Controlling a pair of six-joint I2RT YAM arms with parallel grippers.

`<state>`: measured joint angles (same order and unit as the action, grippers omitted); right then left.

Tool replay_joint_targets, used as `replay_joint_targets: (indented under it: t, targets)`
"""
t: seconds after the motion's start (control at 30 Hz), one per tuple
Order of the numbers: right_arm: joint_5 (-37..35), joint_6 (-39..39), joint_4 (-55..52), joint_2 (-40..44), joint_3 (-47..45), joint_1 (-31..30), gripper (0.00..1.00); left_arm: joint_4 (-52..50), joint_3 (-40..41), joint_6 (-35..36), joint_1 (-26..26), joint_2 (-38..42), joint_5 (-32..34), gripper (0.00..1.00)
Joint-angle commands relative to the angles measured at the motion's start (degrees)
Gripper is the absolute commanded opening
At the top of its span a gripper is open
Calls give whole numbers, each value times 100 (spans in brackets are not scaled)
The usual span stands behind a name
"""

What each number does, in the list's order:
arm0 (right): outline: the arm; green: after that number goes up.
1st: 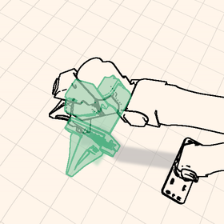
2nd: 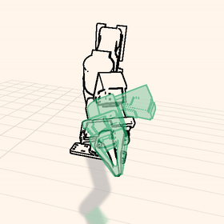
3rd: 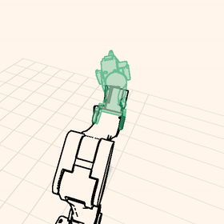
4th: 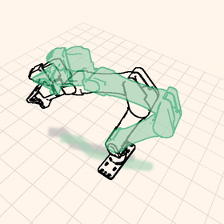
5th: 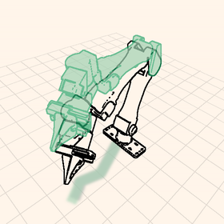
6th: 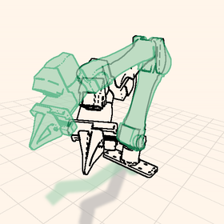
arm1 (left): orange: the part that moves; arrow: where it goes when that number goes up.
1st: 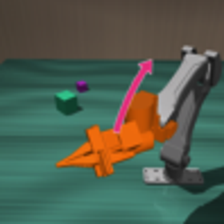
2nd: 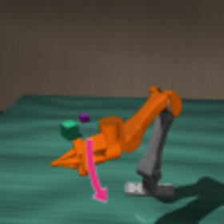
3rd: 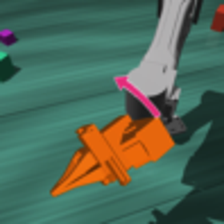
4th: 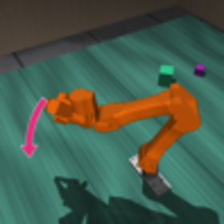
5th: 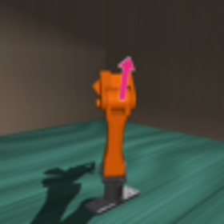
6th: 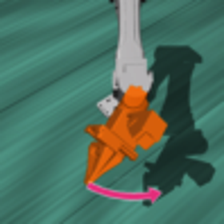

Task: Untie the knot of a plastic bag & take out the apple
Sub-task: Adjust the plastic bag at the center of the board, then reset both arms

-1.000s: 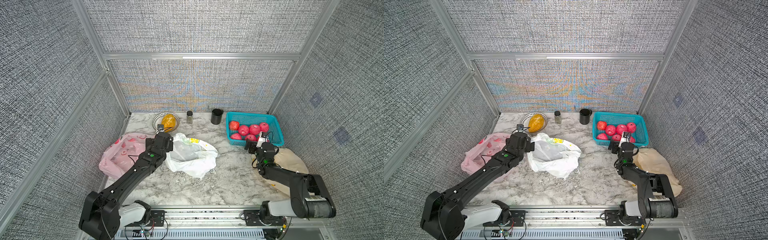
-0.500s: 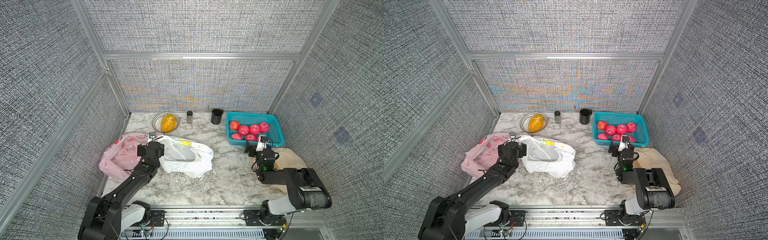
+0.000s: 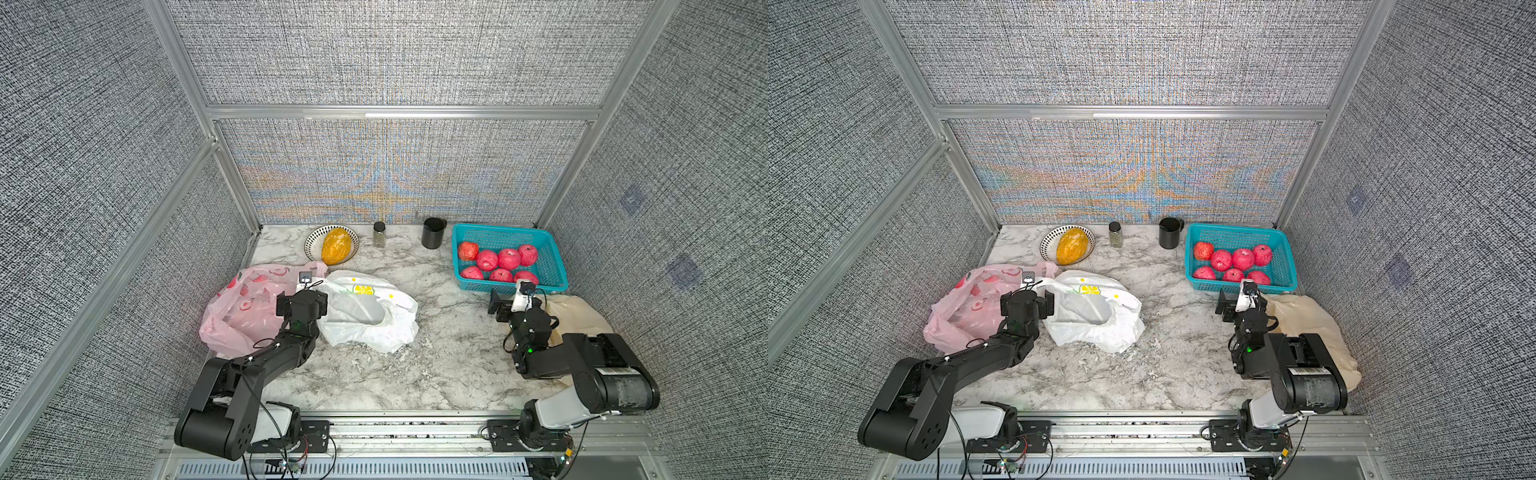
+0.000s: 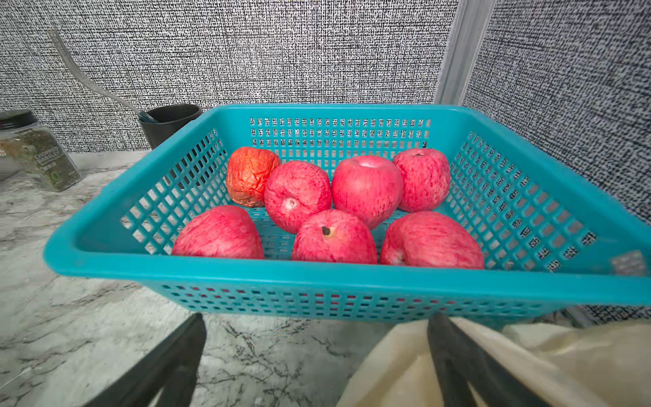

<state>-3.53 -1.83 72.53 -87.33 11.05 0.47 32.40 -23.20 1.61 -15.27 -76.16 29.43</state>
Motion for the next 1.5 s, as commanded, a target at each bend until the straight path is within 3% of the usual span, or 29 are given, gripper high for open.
replay_joint_targets:
  t: [0.0, 0.2, 0.43, 0.6, 1.47]
  targets:
    - [56, 57, 193, 7, 34, -7, 98, 569, 51, 194, 30, -26, -280, 100]
    - [55, 56, 192, 12, 38, -4, 98, 1954, 420, 269, 141, -649, -395, 100]
    - [89, 99, 138, -3, 68, -15, 98, 468, -394, 7, 635, -787, -1265, 100]
    - [72, 103, 138, -2, 69, -36, 98, -87, -766, -117, 797, -929, -1486, 100]
    - [32, 125, 104, -7, 94, -47, 98, -146, -800, -108, 813, -920, -1519, 100]
